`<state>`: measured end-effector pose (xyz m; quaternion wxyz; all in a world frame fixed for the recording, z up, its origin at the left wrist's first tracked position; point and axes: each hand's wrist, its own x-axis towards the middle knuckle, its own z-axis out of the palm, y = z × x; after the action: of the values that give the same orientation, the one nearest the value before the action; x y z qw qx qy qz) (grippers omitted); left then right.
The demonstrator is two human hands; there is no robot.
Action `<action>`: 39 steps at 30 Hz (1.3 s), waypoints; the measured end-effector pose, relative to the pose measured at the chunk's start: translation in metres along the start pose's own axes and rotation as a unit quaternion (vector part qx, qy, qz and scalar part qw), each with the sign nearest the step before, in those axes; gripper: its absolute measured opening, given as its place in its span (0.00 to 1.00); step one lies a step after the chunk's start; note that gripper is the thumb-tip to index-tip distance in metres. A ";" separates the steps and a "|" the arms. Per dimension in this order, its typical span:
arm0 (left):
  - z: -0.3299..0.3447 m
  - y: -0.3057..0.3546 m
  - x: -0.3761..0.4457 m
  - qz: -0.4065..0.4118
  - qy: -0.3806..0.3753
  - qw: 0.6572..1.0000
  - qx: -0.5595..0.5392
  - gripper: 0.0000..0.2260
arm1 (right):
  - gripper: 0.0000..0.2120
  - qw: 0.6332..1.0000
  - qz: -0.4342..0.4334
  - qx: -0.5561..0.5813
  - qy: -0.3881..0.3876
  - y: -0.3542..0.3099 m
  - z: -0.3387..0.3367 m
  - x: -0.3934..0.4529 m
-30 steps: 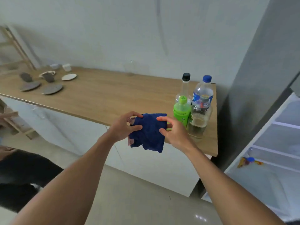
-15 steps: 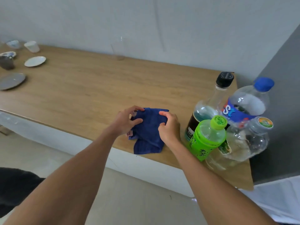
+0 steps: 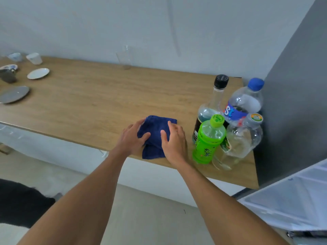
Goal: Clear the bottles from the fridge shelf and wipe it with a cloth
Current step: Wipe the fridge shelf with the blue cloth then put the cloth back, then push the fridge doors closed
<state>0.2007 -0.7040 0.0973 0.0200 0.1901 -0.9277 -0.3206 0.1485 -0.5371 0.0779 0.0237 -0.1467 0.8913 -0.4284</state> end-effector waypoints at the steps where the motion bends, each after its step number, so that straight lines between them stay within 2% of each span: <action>1: -0.004 0.008 -0.011 0.006 0.009 1.000 -0.009 0.27 | 0.25 0.999 -0.007 0.044 -0.002 -0.006 -0.007 -0.011; 4: -0.016 0.031 -0.053 0.004 0.031 0.998 -0.045 0.27 | 0.23 0.991 -0.034 0.132 -0.008 -0.021 -0.035 -0.052; 7: -0.026 0.058 -0.104 0.017 0.048 0.996 -0.070 0.27 | 0.23 0.986 -0.049 0.158 -0.017 -0.031 -0.074 -0.098; 12: -0.026 0.123 -0.199 0.076 0.085 0.991 -0.066 0.27 | 0.24 0.985 -0.107 0.132 0.034 -0.034 -0.169 -0.183; 16: -0.005 0.197 -0.267 0.131 0.086 0.986 -0.064 0.27 | 0.25 0.985 -0.122 0.086 0.089 -0.016 -0.268 -0.249; 22: 0.038 0.334 -0.323 0.225 0.022 0.968 -0.112 0.30 | 0.24 0.972 -0.080 0.029 0.220 0.040 -0.429 -0.328; 28: 0.100 0.472 -0.358 0.316 -0.020 0.944 -0.090 0.30 | 0.22 0.953 -0.038 -0.025 0.298 0.114 -0.567 -0.387; 33: 0.168 0.571 -0.367 0.345 -0.054 0.933 -0.081 0.32 | 0.22 0.939 0.013 -0.080 0.335 0.186 -0.679 -0.407; 37: 0.223 0.651 -0.361 0.379 -0.038 0.923 -0.050 0.32 | 0.22 0.937 0.036 -0.092 0.335 0.243 -0.766 -0.403; 39: 0.246 0.687 -0.352 0.394 -0.006 0.919 -0.031 0.31 | 0.22 0.936 0.037 -0.108 0.332 0.270 -0.804 -0.394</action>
<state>0.2545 0.0649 0.3459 0.1453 -0.1931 -0.9174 -0.3162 0.3248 0.3419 0.3451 -0.2741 0.0351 0.8938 -0.3531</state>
